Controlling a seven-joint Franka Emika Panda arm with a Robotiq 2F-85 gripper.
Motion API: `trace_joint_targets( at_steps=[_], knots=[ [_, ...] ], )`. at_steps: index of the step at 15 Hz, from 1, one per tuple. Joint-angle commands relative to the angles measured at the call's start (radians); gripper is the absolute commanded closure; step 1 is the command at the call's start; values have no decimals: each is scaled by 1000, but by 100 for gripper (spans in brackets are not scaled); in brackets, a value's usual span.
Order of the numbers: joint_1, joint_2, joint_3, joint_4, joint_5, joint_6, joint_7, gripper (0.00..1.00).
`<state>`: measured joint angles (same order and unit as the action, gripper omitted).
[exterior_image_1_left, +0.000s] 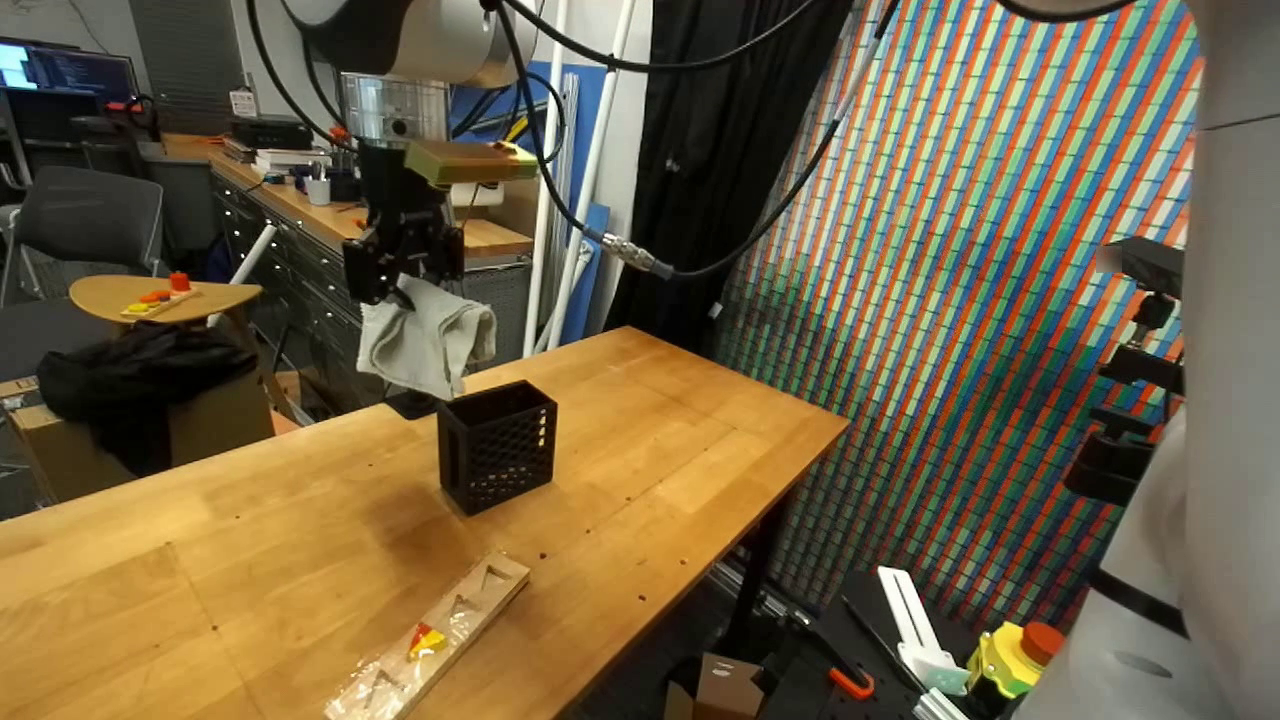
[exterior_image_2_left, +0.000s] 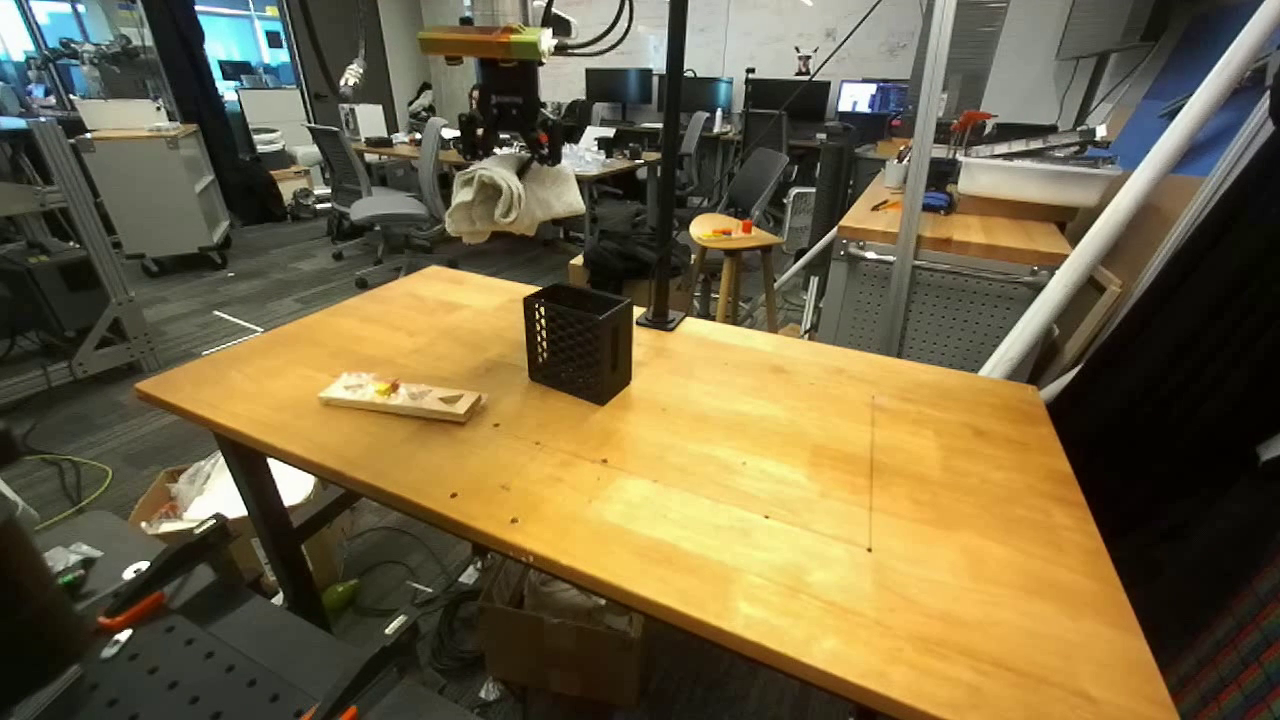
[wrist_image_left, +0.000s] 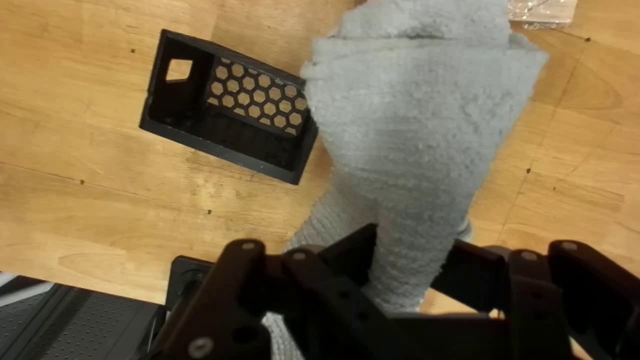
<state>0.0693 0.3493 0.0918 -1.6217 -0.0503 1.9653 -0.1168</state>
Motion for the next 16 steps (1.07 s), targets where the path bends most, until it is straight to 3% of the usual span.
trace_joint_targets(
  at_steps=[1,16],
  knots=[
    [-35,-30,-16,-13,22,-8,-58,96],
    [-122,63,-22,-34,98,54,-202,96]
  ],
)
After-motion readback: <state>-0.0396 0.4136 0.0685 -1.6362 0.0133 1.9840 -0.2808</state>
